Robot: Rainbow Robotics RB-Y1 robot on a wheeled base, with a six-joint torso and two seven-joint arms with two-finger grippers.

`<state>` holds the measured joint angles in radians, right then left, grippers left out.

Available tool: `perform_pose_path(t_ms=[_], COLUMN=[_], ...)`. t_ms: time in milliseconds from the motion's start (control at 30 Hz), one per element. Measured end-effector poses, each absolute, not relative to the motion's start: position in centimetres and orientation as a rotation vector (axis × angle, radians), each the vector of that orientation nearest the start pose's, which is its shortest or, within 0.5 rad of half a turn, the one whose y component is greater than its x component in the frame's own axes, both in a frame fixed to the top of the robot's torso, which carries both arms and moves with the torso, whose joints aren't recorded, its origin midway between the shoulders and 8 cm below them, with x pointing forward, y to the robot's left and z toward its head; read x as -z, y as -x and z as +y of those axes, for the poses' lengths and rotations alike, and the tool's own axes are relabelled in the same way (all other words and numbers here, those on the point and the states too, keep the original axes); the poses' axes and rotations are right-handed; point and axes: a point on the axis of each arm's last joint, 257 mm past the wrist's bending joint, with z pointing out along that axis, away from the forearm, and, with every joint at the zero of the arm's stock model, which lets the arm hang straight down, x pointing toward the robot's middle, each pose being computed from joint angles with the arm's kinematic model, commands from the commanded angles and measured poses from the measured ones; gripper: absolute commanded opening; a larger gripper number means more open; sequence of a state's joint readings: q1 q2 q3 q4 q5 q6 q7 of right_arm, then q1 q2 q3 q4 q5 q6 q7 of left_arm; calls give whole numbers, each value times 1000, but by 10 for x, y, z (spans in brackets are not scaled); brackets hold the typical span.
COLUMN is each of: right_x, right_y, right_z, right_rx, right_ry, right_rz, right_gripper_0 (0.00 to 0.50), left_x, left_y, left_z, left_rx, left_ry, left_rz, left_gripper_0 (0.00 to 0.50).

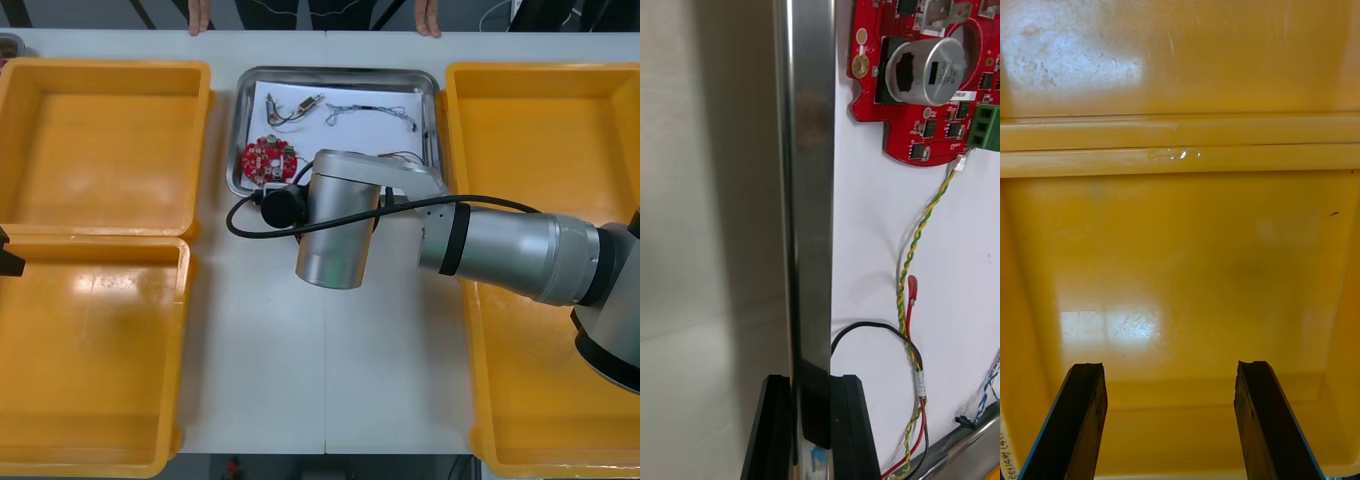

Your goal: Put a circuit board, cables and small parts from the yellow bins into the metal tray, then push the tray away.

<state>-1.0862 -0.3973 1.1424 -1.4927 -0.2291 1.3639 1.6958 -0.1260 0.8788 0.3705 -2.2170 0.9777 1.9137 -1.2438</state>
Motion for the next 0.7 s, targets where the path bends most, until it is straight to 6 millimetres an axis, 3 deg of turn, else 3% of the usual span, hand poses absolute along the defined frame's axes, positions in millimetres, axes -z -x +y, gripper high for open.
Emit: perform_pose_path(t_ms=[700], right_x=[188], right_y=[-592], right_z=[-13], right_rx=[812], right_ry=[1550], right_rz=[1673], right_gripper_0=[0], left_x=[145], left_y=[-358], left_z=[384], left_rx=[-14], left_ry=[-3], left_rz=[2688], left_gripper_0=[500])
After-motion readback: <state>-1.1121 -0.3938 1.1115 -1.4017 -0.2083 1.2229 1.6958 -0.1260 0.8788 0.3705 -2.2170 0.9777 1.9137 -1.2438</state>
